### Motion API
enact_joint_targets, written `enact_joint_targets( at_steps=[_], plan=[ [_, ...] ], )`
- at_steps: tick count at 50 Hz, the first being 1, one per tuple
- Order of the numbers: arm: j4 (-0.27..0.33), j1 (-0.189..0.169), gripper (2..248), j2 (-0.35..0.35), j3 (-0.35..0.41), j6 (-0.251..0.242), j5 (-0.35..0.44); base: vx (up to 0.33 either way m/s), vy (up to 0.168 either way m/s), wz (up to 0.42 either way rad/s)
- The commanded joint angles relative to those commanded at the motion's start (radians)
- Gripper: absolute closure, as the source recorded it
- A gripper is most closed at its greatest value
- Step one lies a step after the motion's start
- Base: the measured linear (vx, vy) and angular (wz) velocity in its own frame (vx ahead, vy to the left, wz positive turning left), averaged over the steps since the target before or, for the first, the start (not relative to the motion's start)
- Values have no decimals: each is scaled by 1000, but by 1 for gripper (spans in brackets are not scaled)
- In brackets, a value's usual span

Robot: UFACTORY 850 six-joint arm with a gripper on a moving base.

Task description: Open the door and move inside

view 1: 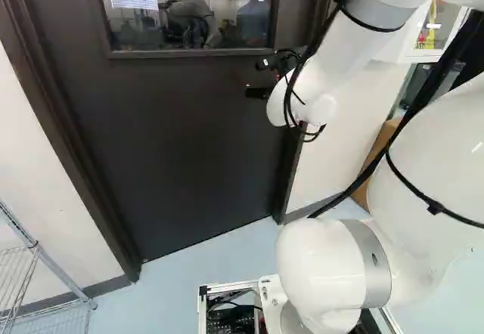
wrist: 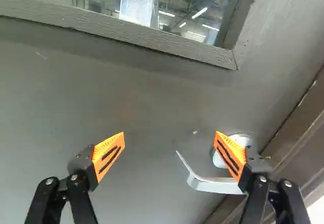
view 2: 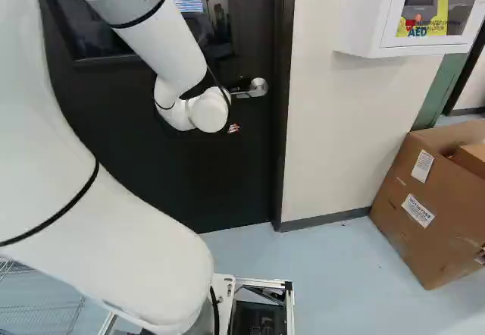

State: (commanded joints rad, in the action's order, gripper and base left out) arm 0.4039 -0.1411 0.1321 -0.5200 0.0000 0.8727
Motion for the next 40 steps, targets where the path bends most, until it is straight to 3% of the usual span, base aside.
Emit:
enact_joint_targets(
  at_steps=[10, 40],
  plan=[
    [28, -9, 3, -8, -6, 0, 0, 0, 0, 0],
    [31, -13, 3, -73, -4, 0, 0, 0, 0, 0]
  ],
)
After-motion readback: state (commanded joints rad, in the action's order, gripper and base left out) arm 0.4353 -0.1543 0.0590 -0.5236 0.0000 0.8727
